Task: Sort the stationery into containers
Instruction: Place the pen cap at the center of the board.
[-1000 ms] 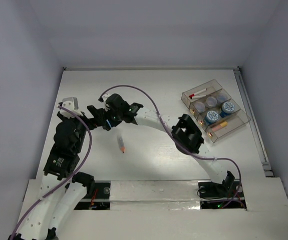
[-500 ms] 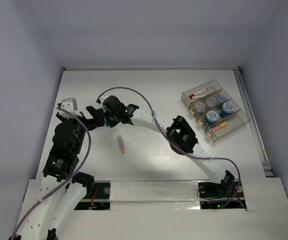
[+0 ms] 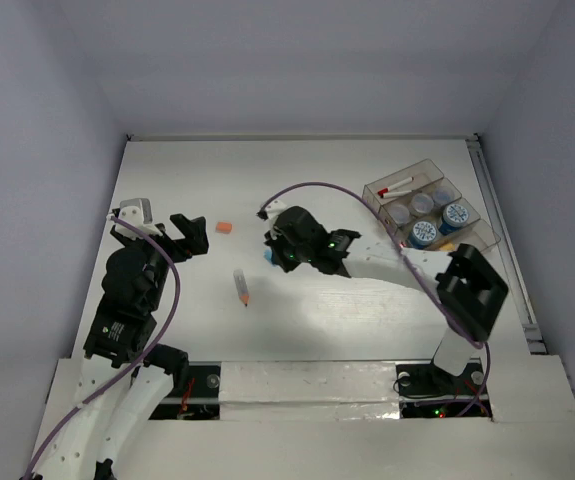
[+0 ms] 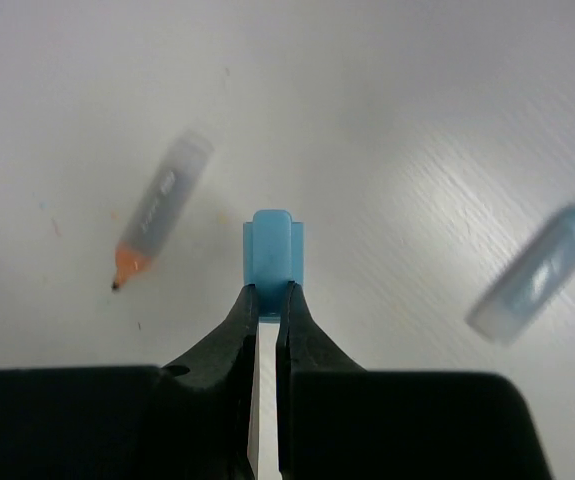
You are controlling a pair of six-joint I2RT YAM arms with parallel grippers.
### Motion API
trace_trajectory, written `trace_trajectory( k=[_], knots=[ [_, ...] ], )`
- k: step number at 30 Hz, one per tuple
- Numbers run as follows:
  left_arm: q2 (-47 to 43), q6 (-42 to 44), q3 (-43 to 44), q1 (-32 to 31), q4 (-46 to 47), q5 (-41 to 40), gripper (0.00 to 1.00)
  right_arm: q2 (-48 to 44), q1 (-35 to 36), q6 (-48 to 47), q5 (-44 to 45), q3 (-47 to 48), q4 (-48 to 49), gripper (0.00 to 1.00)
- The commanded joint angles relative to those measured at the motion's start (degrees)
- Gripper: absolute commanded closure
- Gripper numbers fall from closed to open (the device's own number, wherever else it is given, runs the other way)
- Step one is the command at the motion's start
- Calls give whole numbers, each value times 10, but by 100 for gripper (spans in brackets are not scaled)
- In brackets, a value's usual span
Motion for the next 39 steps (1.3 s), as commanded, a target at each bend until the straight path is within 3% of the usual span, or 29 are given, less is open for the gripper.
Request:
trace_trajectory(
  k=[1,6,9,11,16,19,22,29,35,39],
  knots=[
    [-5,-1,6,2,34,10,1,-78,-11,23,16,-112,27,100],
    [-1,-1,6,2,35,17,1,-142,-11,57,45,-243,8,100],
    [1,-1,6,-4,35,20,1,-168,-11,52,66,-265,8,99],
    [3,-1,5,-4,34,20,1,-171,-11,45,67,-268,17,83],
    [-2,0,6,-4,30,11,1,-139,-16,43,97,-221,-28,68],
    [-3,0,6,-4,30,9,1,-145,-16,52,123,-199,-64,45],
    [-1,1,5,-4,34,18,1,-184,-16,58,93,-195,-74,33],
    [-1,1,5,-4,34,21,1,-199,-16,133,-112,-220,-13,33],
    [-1,1,5,-4,34,24,1,-161,-16,183,-157,-242,17,30],
    [-3,1,5,-4,34,24,1,-143,-16,199,-116,-245,0,29]
  ],
)
